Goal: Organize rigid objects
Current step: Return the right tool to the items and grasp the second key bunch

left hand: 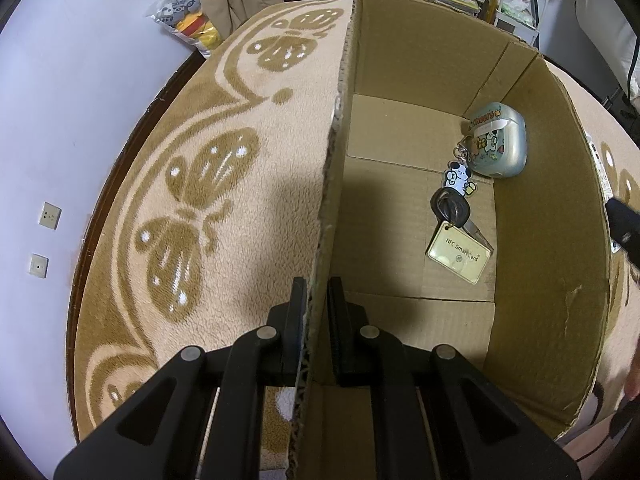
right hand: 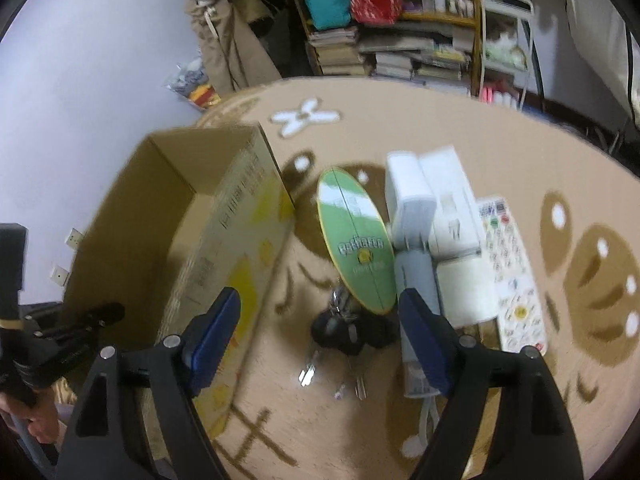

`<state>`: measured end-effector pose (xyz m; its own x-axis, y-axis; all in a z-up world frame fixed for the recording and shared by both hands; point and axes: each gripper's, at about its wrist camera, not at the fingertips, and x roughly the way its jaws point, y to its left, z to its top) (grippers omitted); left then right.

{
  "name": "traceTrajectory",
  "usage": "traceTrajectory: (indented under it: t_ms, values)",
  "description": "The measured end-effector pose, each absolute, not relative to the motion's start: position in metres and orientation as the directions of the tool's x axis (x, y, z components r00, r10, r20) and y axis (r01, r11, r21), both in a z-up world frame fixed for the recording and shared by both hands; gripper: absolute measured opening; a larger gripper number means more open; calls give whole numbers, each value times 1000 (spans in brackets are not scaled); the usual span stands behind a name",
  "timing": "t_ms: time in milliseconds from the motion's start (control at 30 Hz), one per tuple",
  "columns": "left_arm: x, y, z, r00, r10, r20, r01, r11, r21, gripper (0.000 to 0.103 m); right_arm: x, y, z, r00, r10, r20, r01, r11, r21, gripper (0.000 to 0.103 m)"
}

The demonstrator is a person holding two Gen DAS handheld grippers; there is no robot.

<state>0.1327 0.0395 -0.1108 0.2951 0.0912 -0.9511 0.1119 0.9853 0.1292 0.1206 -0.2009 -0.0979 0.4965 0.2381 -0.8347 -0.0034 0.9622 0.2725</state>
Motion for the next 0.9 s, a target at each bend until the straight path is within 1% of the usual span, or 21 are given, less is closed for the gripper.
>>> traceTrajectory:
  t_ms: [267,433,533,900]
  values:
    - [133,39,-111,295,92,-951,112,985,130,9,117,-199,-133,395,261,-881,29,955,296,86]
    - [132,39,-110,297,92,-951,113,985,131,9,116,-195,-146,364,261,-894,45,954,297,86]
    - [132,40,-111,296,93,-951,113,985,131,9,117,-191,-157,359,255,-898,51,955,292,86]
    - [131,37,-111,300,110,-947,116,982,151,10,122,-185,-166,407,187,-894,96,965,246,85]
